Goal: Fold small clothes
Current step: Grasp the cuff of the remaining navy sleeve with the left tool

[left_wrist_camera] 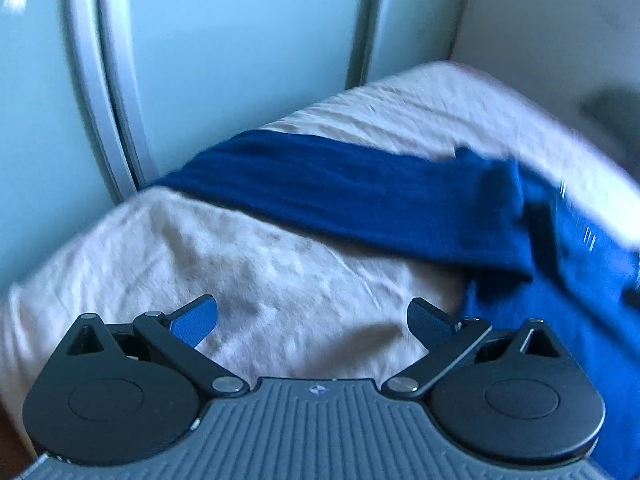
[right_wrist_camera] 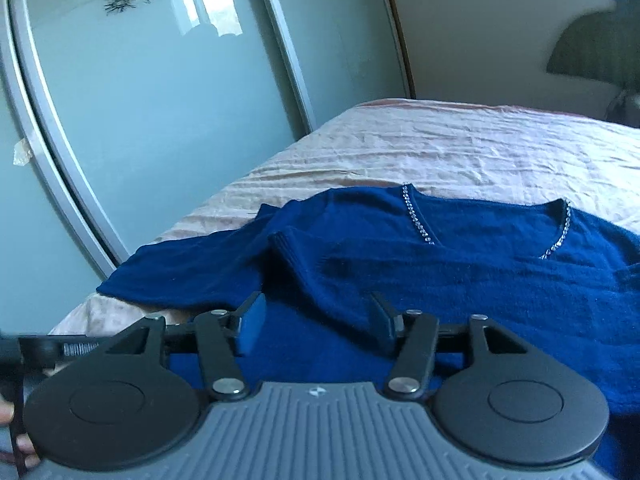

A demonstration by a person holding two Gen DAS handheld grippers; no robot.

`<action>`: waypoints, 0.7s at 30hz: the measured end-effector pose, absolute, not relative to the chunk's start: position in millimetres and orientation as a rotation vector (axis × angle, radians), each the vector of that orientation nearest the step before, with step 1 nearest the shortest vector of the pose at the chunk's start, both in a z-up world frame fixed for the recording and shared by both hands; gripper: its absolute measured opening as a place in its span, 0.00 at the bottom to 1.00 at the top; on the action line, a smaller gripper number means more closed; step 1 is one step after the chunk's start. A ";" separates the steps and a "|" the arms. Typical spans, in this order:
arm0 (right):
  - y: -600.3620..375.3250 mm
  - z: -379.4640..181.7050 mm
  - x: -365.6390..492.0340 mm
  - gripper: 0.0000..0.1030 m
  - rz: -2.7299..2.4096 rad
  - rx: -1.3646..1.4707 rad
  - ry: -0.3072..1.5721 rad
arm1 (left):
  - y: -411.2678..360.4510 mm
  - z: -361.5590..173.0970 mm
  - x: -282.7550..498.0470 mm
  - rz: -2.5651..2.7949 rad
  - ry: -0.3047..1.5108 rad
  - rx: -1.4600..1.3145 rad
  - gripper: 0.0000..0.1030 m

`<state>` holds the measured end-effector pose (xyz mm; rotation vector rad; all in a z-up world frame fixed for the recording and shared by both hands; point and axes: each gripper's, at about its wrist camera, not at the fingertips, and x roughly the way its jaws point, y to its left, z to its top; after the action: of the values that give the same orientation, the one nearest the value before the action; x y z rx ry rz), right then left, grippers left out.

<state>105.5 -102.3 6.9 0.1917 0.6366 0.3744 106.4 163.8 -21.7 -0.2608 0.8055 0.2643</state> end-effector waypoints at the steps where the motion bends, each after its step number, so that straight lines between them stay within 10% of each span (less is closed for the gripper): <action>1: -101.2 7.7 103.9 0.55 0.378 0.185 0.633 | 175.1 -22.0 105.6 0.259 0.791 -0.333 0.99; 12: -96.3 0.5 103.3 0.65 0.377 0.189 0.640 | 275.0 -35.9 120.1 0.154 0.593 -0.934 0.97; 21: -97.3 -2.4 100.6 0.66 0.360 0.176 0.640 | 330.8 -50.8 155.3 0.216 0.530 -1.226 0.61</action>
<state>100.6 -97.3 -2.4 0.1762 0.6399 0.3603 155.3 330.8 -50.8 -1.2256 0.5302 0.2155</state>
